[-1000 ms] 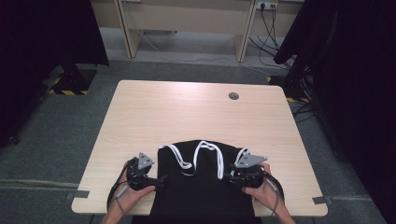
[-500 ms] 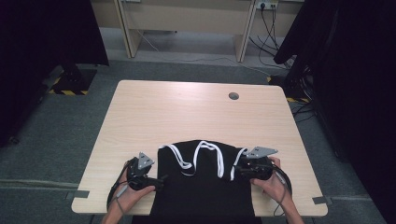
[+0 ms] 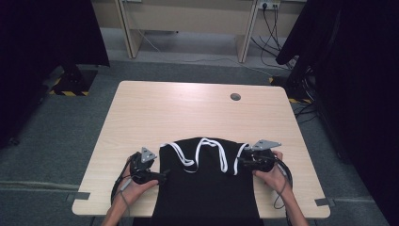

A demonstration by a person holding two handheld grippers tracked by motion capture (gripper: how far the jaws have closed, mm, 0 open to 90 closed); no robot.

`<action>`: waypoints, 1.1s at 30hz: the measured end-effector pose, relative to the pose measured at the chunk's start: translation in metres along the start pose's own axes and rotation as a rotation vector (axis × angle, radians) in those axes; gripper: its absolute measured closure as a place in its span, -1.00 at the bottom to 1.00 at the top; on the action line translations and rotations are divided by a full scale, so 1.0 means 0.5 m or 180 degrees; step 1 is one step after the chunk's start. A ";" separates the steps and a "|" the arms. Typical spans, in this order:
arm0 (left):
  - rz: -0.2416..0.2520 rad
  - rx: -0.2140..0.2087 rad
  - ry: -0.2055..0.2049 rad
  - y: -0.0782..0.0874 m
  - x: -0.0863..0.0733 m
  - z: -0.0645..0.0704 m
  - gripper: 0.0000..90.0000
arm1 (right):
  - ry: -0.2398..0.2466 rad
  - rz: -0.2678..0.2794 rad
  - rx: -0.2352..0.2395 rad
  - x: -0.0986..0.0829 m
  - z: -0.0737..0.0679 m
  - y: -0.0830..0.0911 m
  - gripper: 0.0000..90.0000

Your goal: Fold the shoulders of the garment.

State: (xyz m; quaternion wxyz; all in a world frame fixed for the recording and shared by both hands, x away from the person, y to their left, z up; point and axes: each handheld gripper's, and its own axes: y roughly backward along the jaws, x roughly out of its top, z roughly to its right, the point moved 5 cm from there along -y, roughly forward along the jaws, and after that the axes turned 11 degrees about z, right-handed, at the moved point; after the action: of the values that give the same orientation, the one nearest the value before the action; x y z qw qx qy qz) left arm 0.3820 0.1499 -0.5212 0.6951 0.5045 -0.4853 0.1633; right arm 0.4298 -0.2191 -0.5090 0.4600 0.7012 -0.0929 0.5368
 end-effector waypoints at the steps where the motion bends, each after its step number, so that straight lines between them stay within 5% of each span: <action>1: 0.0002 0.0003 0.0007 -0.002 0.001 0.000 -1.00 | -0.0012 -0.0006 -0.0008 0.002 0.004 -0.003 0.13; 28: 0.0005 0.0134 0.0081 -0.056 0.037 -0.033 -1.00 | -0.0101 0.0079 -0.0185 0.025 0.051 -0.043 0.12; 33: 0.0006 0.0059 0.0056 -0.056 0.038 -0.030 -1.00 | -0.0230 0.0101 -0.0090 0.027 0.043 -0.042 -0.15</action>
State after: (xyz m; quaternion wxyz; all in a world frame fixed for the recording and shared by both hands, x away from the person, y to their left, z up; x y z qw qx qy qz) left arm 0.4187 0.1456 -0.5209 0.6945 0.5091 -0.4781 0.1729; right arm 0.4629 -0.2183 -0.5091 0.4576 0.7119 -0.1280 0.5170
